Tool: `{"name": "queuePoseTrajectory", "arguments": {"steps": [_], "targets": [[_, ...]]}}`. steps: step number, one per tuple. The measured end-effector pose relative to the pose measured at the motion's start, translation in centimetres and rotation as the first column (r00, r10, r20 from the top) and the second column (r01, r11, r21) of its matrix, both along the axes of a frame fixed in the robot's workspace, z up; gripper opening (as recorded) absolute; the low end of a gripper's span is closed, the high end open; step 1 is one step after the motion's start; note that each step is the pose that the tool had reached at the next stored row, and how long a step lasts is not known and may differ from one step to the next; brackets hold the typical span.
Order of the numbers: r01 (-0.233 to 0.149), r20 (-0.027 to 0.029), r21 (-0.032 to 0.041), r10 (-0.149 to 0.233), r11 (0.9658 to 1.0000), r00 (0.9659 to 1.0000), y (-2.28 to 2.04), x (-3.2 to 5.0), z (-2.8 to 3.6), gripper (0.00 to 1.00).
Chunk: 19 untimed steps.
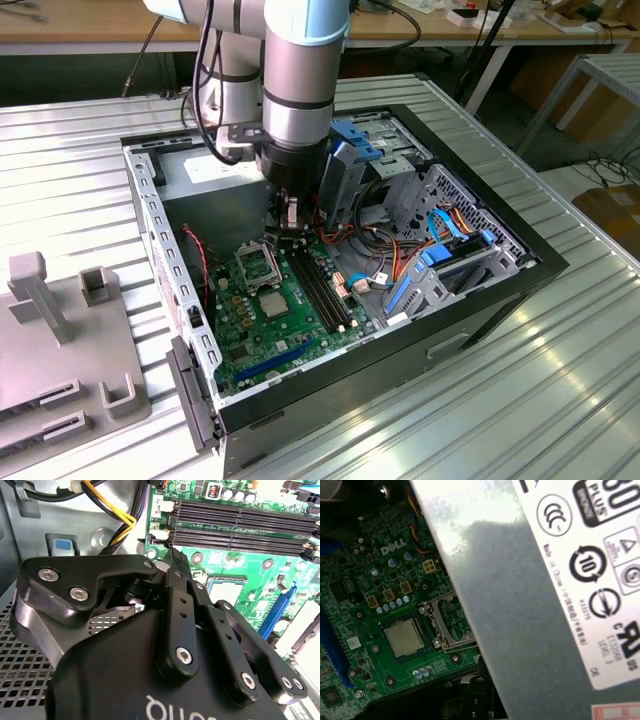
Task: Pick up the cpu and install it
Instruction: 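Close the cpu cover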
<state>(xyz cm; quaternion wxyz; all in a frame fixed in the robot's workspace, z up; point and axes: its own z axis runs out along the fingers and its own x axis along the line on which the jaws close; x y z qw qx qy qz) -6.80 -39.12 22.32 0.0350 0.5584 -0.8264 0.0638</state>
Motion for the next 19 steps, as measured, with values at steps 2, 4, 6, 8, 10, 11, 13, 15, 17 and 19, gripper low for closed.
{"name": "queuePoseTrajectory", "arguments": {"steps": [2, 4, 6, 8, 10, 11, 13, 15, 17, 19], "targets": [[0.0, 0.0, 0.0009, 0.0, 1.0, 1.0, 0.07, 0.01, -0.03, 0.11], [0.0, -0.0001, 0.0103, 0.0, 0.9999, 1.0, 0.08, 0.0, -0.07, 0.11], [0.0, -0.0001, 0.0224, 0.0, 0.9997, 1.0, 0.09, 0.0, -0.08, 0.11], [0.0, 0.0, 0.0315, 0.0, 0.9995, 1.0, 0.09, -0.01, -0.1, 0.11], [0.0, 0.0001, 0.032, 0.0, 0.9995, 1.0, 0.09, 0.0, -0.13, 0.11], [0.0, 0.0002, 0.0322, 0.0, 0.9995, 1.0, 0.09, 0.0, -0.2, 0.11], [0.0, -0.0001, 0.0334, 0.0, 0.9994, 1.0, 0.08, 0.0, -0.31, 0.11], [0.0, -0.0001, 0.0361, 0.0, 0.9993, 1.0, 0.08, 0.0, -0.4, 0.11], [0.0, -0.0001, 0.0378, 0.0, 0.9993, 1.0, 0.09, 0.02, -0.44, 0.11], [0.0, -0.0001, 0.0396, 0.0, 0.9992, 1.0, 0.09, 0.05, -0.46, 0.11]]}}
